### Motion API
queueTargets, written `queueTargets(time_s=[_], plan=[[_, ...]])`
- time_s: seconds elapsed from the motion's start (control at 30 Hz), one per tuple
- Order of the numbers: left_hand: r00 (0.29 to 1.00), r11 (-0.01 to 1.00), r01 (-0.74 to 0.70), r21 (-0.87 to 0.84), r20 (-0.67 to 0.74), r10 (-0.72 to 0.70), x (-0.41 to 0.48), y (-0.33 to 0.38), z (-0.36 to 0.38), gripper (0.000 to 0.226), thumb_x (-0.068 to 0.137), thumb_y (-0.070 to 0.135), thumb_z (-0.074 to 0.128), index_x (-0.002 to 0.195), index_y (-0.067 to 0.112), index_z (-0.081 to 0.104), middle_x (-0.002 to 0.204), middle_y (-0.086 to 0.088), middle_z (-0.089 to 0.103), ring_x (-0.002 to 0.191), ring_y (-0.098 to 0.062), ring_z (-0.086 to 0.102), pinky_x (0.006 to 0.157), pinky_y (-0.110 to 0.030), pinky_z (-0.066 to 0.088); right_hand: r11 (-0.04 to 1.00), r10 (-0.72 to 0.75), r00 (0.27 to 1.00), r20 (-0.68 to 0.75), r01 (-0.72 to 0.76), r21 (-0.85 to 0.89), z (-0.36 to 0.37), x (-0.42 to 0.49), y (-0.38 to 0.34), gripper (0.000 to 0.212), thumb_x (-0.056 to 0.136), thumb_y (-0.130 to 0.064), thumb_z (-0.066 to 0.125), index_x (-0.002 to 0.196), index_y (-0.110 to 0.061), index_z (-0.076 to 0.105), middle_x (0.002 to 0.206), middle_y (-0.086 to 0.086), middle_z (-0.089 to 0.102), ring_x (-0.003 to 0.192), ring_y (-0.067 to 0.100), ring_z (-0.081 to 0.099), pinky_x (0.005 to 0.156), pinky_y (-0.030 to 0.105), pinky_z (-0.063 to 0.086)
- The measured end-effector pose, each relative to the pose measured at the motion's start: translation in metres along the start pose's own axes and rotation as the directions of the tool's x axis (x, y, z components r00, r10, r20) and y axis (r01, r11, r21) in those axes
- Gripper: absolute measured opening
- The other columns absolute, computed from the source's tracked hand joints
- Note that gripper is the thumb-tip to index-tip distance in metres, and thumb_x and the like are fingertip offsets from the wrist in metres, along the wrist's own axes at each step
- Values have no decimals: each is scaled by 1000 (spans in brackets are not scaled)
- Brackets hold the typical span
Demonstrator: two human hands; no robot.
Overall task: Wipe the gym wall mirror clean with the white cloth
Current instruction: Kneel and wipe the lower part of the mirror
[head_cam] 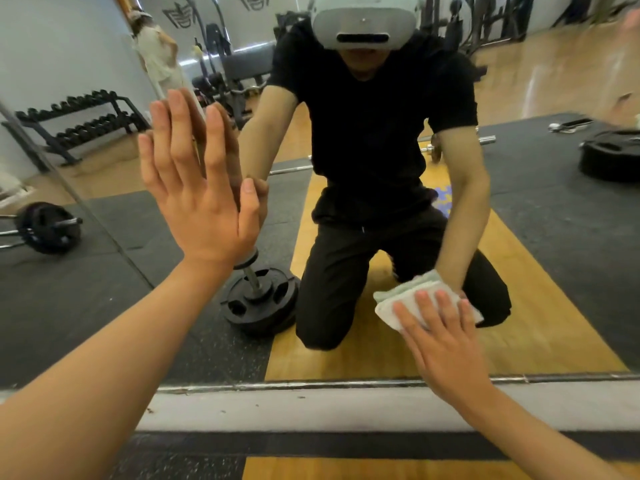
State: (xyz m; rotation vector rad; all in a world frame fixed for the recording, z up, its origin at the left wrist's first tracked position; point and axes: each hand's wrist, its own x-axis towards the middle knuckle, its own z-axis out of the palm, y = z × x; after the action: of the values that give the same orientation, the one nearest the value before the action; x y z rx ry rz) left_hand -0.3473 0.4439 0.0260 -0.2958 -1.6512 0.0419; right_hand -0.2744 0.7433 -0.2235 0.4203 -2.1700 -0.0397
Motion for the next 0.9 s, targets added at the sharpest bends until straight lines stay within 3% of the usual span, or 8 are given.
queueTargets(time_s=[0.17, 0.3, 0.47, 0.53, 0.67, 0.73, 0.8, 0.9], plan=[[1000, 1000, 5, 5, 1, -5, 1, -1, 1, 64, 102, 36, 32, 158, 5, 37, 158, -38, 37, 150, -50, 30, 126, -62, 21, 964, 233, 945, -229, -192, 186, -80, 175, -11, 59, 114, -41, 30, 168, -24, 12, 174, 15, 5, 160, 39, 3, 129, 57, 1], [1000, 1000, 5, 3, 11, -5, 1, -1, 0, 64, 101, 36, 32, 157, 5, 37, 157, -38, 38, 150, -50, 30, 125, -64, 24, 977, 208, 920, -333, -178, 119, -78, 196, -28, 60, 114, -42, 36, 168, -25, 15, 174, 16, 13, 158, 40, 7, 128, 59, 4], [1000, 1000, 7, 11, 3, -7, 1, -1, -1, 65, 99, 35, 33, 156, 5, 36, 156, -39, 38, 149, -50, 30, 126, -62, 22, 997, -70, 991, -116, 66, -38, 10, 51, -44, 69, 106, -30, 53, 167, -28, 21, 171, 8, 16, 157, 33, 13, 130, 52, 3], [1000, 1000, 7, 12, -1, -7, 1, -1, 0, 65, 99, 36, 32, 157, 5, 36, 156, -40, 39, 148, -51, 31, 126, -61, 22, 986, -135, 986, 93, 143, -86, 29, -19, -31, 97, 89, -16, 70, 168, -26, 15, 173, 6, 13, 160, 30, 9, 129, 49, 3], [1000, 1000, 11, 13, -7, -11, 1, 0, 0, 66, 100, 36, 32, 157, 3, 36, 155, -42, 38, 147, -54, 33, 127, -60, 20, 941, -305, 851, 427, 338, -2, 37, -100, 23, 159, 43, -3, 101, 169, -23, 7, 177, 3, 2, 163, 25, -2, 131, 45, -2], [1000, 1000, 16, 20, -17, -16, 1, 0, 1, 67, 100, 37, 33, 157, 3, 36, 154, -42, 39, 147, -53, 32, 127, -59, 19, 948, -297, 896, 330, 319, -12, 26, -76, 38, 142, 58, -3, 95, 169, -23, 9, 177, 2, 2, 163, 23, -1, 132, 42, -3], [1000, 1000, 12, 26, -22, -12, 1, -1, 2, 67, 99, 36, 35, 157, 2, 37, 154, -42, 39, 147, -52, 30, 127, -58, 18, 951, -308, 945, 112, 309, 10, 11, -26, 33, 99, 87, -11, 72, 168, -22, 16, 176, 4, 9, 162, 24, 8, 131, 42, 0], [1000, 999, 14, 30, -20, -14, 1, -1, 3, 68, 99, 36, 36, 157, 1, 38, 154, -42, 38, 148, -51, 29, 128, -56, 16, 981, -167, 982, -83, 174, 88, -5, 33, 8, 60, 107, -25, 44, 165, -24, 29, 174, 7, 18, 155, 29, 24, 129, 47, 8]])
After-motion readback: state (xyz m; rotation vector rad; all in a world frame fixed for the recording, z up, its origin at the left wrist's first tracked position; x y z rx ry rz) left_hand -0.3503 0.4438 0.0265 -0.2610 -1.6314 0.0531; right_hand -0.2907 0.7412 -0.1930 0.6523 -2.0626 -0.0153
